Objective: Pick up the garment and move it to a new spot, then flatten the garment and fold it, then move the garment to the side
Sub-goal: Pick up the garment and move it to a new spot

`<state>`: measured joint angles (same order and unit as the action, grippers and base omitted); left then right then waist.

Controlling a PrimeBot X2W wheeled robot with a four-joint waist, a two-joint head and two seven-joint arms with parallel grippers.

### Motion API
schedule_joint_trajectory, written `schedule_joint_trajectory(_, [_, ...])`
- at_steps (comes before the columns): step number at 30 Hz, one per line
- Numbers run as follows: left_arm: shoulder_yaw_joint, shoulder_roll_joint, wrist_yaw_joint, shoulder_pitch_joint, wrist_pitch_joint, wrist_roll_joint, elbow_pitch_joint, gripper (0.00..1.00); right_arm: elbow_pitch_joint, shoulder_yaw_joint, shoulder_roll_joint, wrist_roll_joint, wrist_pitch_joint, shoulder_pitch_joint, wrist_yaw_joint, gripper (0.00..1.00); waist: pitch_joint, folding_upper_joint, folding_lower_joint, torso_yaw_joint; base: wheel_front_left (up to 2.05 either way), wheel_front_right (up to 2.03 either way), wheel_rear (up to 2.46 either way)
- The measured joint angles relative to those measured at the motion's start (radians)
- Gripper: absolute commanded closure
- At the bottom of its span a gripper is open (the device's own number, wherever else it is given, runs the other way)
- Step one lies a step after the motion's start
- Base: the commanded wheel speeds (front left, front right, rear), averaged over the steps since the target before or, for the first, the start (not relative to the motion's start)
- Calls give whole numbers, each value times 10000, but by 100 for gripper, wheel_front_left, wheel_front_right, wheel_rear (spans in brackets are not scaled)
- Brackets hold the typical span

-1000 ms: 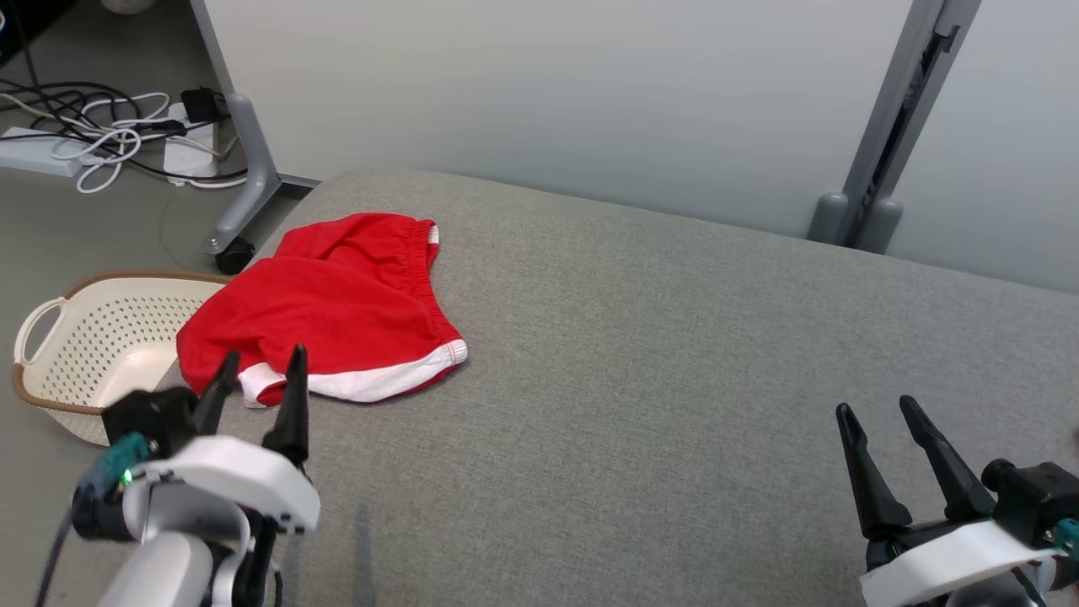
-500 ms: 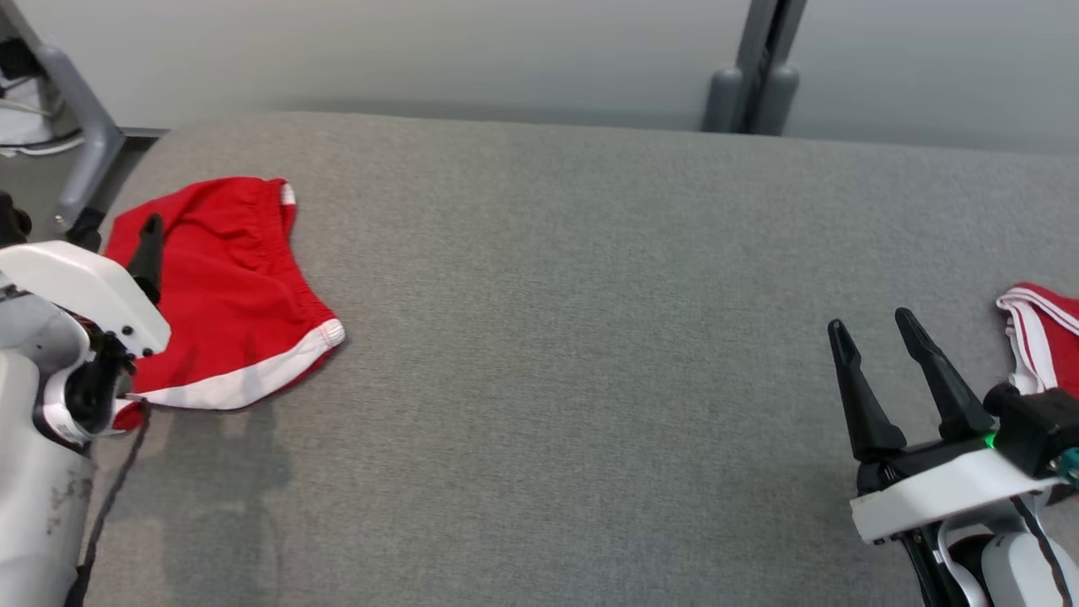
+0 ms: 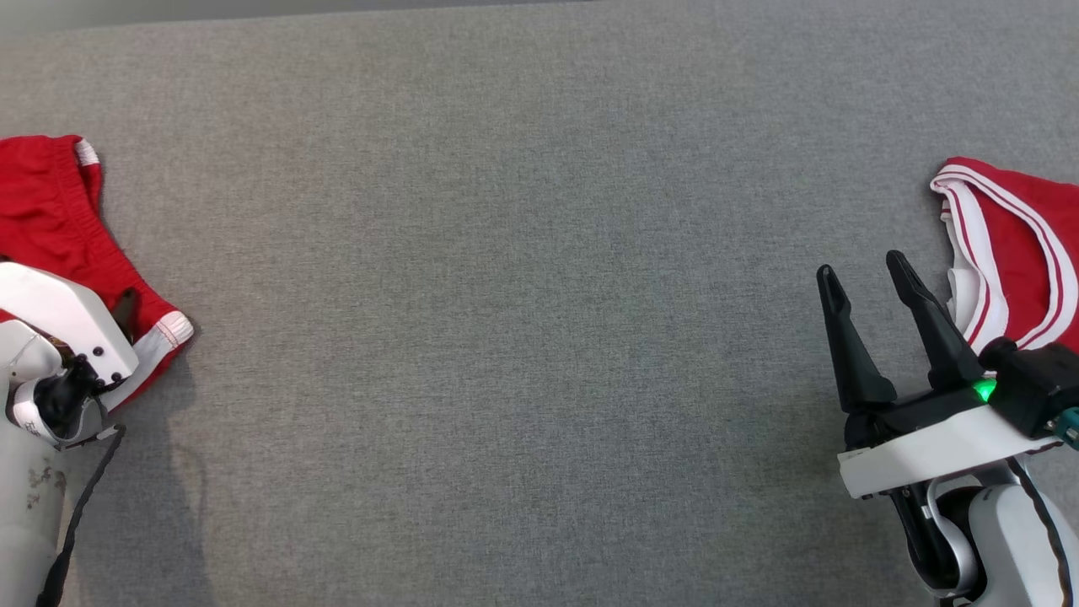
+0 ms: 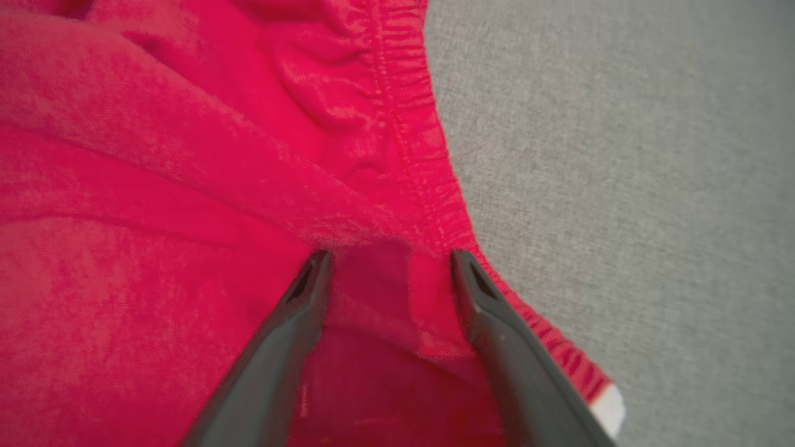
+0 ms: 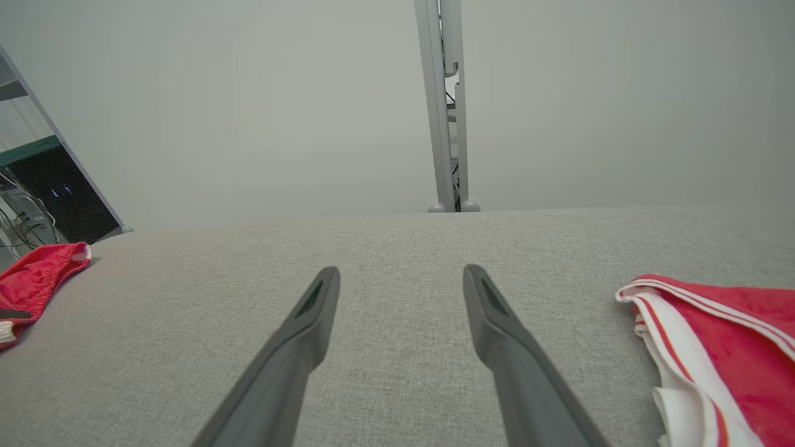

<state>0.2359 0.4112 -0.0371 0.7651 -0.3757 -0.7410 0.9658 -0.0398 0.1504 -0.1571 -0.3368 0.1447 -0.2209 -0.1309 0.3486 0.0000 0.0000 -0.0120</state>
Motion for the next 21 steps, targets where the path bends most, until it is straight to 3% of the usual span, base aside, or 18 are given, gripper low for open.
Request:
schedule_joint_trajectory(5, [25,-21,437,383,-324,-165,683,0,-98,-50,-12,-29,79,-58,2,0,223,0,0,-133,0,0,0])
schedule_joint_trajectory(6, [35,-25,485,414,-330,-167,773,15,-115,-46,-4,-27,104,-66,2,0,219,0,0,-121,0,0,0])
schedule_joint_trajectory(7, [31,-38,548,439,-320,-182,844,52,-136,-50,4,-27,115,-67,0,0,212,0,0,-109,0,0,0])
schedule_joint_trajectory(8, [29,-75,604,456,-242,-205,905,100,-165,-50,8,-25,117,-70,0,0,200,0,0,-97,0,0,0])
schedule_joint_trajectory(21, [502,-171,1430,114,1039,-52,1051,100,-815,-50,81,-184,408,76,0,0,-1004,0,0,-253,0,0,0])
